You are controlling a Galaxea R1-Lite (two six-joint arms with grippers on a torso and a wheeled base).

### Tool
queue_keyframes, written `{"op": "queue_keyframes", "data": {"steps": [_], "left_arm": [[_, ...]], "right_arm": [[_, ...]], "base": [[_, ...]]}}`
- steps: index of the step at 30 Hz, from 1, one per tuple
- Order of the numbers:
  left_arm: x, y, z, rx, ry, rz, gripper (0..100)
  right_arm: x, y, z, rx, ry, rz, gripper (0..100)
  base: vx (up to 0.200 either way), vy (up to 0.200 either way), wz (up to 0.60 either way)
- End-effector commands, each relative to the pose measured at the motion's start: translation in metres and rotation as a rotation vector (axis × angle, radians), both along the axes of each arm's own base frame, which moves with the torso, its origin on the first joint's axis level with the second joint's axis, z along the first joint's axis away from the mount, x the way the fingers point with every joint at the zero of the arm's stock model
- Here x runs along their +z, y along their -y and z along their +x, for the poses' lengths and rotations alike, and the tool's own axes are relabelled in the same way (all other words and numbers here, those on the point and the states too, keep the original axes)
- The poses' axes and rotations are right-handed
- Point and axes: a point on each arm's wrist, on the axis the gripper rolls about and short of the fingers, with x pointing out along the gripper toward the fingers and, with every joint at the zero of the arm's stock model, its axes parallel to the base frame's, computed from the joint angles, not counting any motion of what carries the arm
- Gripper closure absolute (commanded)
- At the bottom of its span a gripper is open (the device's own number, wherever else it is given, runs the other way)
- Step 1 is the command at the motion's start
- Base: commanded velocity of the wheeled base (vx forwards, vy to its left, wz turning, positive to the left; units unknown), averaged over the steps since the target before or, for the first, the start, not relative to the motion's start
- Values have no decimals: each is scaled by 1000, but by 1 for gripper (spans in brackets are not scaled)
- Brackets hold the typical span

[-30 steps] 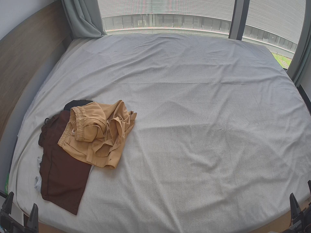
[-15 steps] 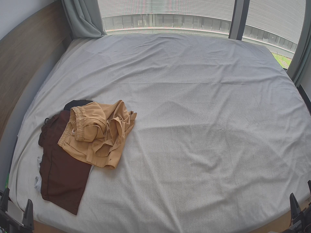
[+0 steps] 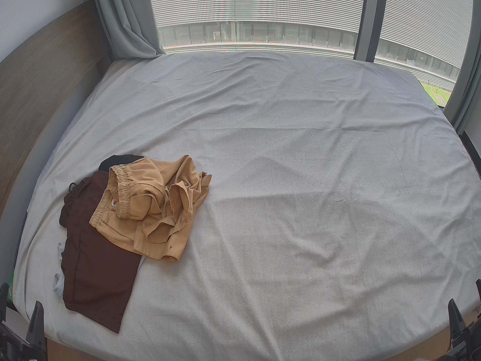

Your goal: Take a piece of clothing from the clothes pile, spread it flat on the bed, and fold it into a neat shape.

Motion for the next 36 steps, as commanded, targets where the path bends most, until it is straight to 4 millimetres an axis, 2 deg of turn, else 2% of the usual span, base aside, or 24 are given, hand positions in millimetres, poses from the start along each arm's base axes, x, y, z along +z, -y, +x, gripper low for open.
{"op": "queue_keyframes", "data": {"steps": [1,8,15,23,28,36], "left_arm": [[4,0,3,-7,-20,0,0],[28,2,7,-113,-26,-34,0],[41,2,17,-122,-54,-76,0],[48,5,28,-249,-131,-264,0],[56,7,33,-356,-166,-291,0],[72,8,50,-365,-208,-348,0]], "right_arm": [[-5,0,0,0,-1,0,0],[-5,0,0,0,-3,3,0],[-5,0,0,0,-3,6,0],[-5,0,0,-1,-3,6,0],[-5,0,0,0,-3,5,0],[-5,0,0,2,-3,5,0]], "base": [[0,0,0],[0,0,0],[0,0,0],[0,0,0],[0,0,0],[0,0,0]]}}
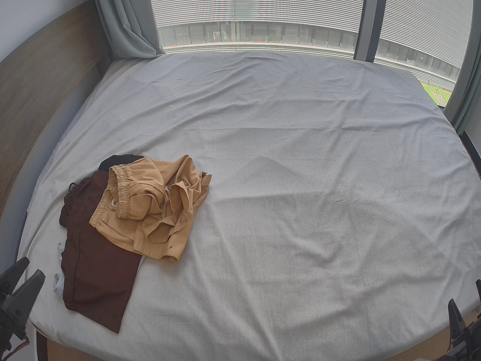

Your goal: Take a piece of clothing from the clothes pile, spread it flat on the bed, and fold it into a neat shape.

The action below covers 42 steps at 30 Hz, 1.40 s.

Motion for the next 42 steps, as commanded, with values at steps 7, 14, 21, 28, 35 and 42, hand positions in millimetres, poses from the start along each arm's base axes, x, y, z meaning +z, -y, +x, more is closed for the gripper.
{"op": "queue_keyframes", "data": {"steps": [7,14,21,28,35,42], "left_arm": [[14,2,28,-28,-45,-31,0],[19,3,45,-33,-90,-31,0],[19,4,74,-30,-121,-31,0],[16,5,102,-28,-148,-29,0],[22,4,128,-44,-150,-59,0],[22,1,148,-57,-185,-63,0]], "right_arm": [[-5,0,0,1,-1,-2,0],[-5,0,0,1,-1,-2,0],[-5,0,0,3,-1,-2,0],[-5,0,0,3,-1,-2,0],[-5,0,0,4,-1,-2,0],[-5,0,0,3,-3,-2,0]], "base": [[0,0,0],[0,0,0],[0,0,0],[0,0,0],[0,0,0],[0,0,0]]}}
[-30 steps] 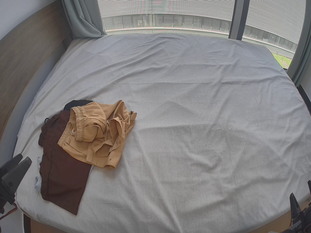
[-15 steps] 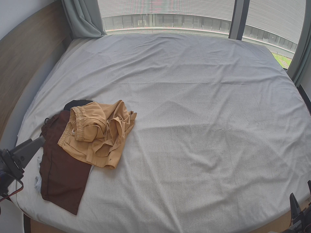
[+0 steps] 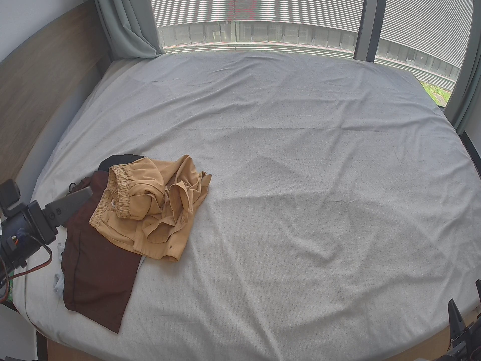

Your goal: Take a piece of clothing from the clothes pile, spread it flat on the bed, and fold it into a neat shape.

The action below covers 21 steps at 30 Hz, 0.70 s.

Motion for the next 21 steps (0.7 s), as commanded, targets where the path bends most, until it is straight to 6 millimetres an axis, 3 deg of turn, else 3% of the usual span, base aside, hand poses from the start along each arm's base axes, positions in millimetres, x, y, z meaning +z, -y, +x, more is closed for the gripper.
{"op": "queue_keyframes", "data": {"steps": [1,11,21], "left_arm": [[-4,-3,16,8,-46,-1,0],[-11,-16,50,14,-52,-10,0],[-22,-20,69,-22,-56,-22,0]], "right_arm": [[-5,0,0,1,-3,-1,0],[-5,0,0,3,-3,-1,0],[-5,0,0,3,-3,-1,0]], "base": [[0,0,0],[0,0,0],[0,0,0]]}}
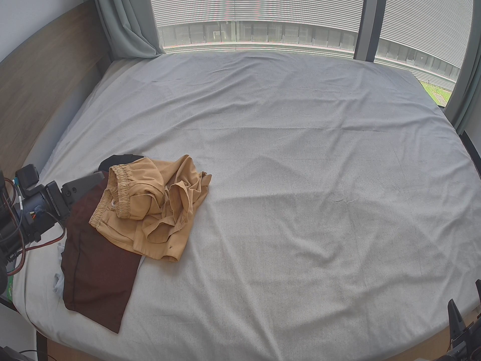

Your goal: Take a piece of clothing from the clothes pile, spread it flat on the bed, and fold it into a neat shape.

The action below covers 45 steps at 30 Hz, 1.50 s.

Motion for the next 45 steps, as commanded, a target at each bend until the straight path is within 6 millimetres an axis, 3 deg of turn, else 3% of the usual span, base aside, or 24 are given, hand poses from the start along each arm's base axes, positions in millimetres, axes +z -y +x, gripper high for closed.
{"op": "queue_keyframes", "data": {"steps": [1,9,16,30,45], "left_arm": [[-11,-3,12,7,-43,-2,0],[-10,-19,31,5,-12,-10,0],[-21,-27,49,-8,-52,-21,0],[-44,-34,90,-52,-69,-35,0],[-69,-38,115,-48,-115,-28,0]], "right_arm": [[-5,0,0,0,-2,-1,0],[-5,0,0,0,-2,-1,0],[-5,0,0,0,0,-1,0],[-5,0,0,0,0,1,0],[-5,0,0,-1,0,1,0]], "base": [[0,0,0],[0,0,0],[0,0,0],[0,0,0],[0,0,0]]}}
